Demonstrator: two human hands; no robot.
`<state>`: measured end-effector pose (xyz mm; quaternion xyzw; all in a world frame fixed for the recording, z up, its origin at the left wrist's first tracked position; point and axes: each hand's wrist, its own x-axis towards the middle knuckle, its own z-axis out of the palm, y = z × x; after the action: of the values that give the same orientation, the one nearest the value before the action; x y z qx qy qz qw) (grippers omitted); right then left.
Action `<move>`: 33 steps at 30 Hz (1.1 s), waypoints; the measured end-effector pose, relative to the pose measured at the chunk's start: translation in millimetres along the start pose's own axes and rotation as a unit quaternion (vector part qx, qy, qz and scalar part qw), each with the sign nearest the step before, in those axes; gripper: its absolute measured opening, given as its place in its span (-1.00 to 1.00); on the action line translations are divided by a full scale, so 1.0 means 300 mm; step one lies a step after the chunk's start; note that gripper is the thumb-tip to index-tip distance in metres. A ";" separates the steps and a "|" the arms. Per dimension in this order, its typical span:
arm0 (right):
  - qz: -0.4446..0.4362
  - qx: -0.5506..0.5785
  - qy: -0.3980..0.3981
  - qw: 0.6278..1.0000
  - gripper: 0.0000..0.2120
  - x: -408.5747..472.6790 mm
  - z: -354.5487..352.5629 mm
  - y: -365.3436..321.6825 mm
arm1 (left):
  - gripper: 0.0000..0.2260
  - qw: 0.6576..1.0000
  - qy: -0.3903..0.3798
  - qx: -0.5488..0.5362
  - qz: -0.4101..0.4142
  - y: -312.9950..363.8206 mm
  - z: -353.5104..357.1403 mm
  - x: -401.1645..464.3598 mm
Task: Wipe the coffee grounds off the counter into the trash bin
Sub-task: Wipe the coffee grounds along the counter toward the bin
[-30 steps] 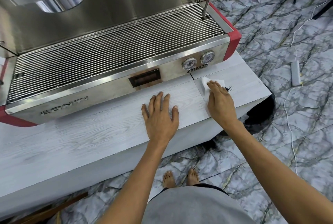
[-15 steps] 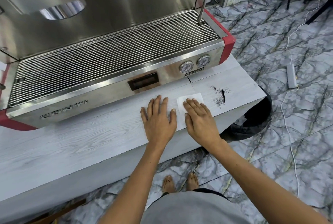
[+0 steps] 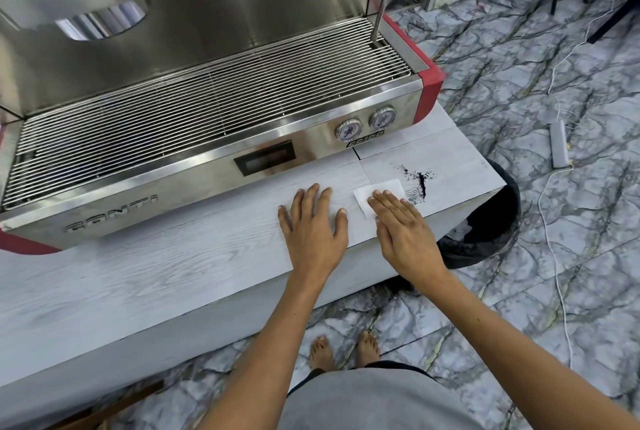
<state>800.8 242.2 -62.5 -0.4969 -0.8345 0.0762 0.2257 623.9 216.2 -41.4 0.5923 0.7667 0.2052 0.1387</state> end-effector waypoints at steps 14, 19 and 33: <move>0.011 0.017 0.017 1.000 -0.61 0.008 -0.043 0.135 | -0.56 0.998 0.045 0.030 0.011 0.038 0.044 0.006; 0.014 0.028 0.020 0.999 -0.61 0.013 -0.067 0.185 | -0.56 0.998 0.054 0.032 0.007 0.042 0.045 0.002; 0.055 0.100 0.077 0.990 -0.67 0.034 -0.126 0.226 | -0.57 0.997 0.066 0.023 0.012 0.037 0.047 -0.008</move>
<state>867.7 280.8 -49.7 -0.5216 -0.7740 0.1337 0.3331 640.3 218.5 -48.5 0.5899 0.7714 0.2275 0.0715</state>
